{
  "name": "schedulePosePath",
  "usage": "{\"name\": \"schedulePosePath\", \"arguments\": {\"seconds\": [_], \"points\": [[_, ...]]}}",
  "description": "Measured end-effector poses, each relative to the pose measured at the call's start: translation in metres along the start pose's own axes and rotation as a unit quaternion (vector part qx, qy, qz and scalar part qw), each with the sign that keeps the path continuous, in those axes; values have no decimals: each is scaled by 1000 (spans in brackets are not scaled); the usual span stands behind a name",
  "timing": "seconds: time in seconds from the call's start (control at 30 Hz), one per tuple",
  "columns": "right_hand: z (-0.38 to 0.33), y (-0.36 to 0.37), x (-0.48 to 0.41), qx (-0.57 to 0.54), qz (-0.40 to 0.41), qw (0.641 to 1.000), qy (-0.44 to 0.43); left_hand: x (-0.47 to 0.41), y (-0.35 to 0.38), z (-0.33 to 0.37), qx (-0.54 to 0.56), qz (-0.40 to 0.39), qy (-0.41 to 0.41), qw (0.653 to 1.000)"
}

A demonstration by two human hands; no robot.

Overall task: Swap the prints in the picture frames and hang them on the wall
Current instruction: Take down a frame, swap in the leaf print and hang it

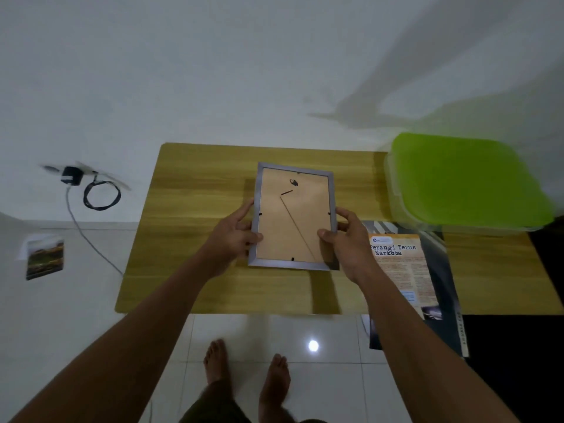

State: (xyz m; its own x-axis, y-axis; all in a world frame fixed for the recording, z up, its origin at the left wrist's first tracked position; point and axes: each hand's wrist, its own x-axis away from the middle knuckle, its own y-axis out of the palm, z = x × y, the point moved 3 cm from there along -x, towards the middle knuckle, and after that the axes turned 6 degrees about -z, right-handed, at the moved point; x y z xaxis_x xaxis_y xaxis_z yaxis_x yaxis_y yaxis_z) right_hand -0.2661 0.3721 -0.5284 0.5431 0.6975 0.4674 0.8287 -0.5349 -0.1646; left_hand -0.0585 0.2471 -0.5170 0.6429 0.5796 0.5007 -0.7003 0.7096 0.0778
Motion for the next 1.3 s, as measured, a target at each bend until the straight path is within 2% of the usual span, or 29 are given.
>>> {"name": "schedulePosePath", "arguments": {"seconds": [0.1,0.17,0.27,0.4,0.57,0.63,0.77,0.93,1.0,1.07,1.1,1.17,1.3], "points": [[-21,0,5,17,5,1000,-19,12,2,23,12,-10,18,1000],[-36,3,9,79,11,996,-37,20,1,38,2,-8,46,999],[-67,12,17,155,27,983,-95,34,10,64,-95,-2,106,990],[-119,28,43,63,-1,993,-97,53,33,88,-205,5,186,961],[-152,25,75,-97,-24,989,-111,71,60,109,-252,3,284,925],[-163,19,90,-115,6,983,-141,75,69,115,-285,3,300,910],[-174,3,104,-58,128,968,-209,82,87,124,-355,1,311,882],[-187,-16,123,-112,127,961,-216,87,52,163,-351,158,371,845],[-197,-27,130,-126,113,956,-239,86,33,183,-320,157,309,882],[-206,-37,139,-142,104,950,-257,89,24,203,-264,85,247,928],[-211,-42,143,-145,99,947,-268,91,24,213,-239,39,236,941],[-220,-53,154,-141,86,942,-292,100,27,231,-189,-32,242,951],[-239,-82,173,-102,74,937,-327,116,49,264,-177,-66,297,936]]}}
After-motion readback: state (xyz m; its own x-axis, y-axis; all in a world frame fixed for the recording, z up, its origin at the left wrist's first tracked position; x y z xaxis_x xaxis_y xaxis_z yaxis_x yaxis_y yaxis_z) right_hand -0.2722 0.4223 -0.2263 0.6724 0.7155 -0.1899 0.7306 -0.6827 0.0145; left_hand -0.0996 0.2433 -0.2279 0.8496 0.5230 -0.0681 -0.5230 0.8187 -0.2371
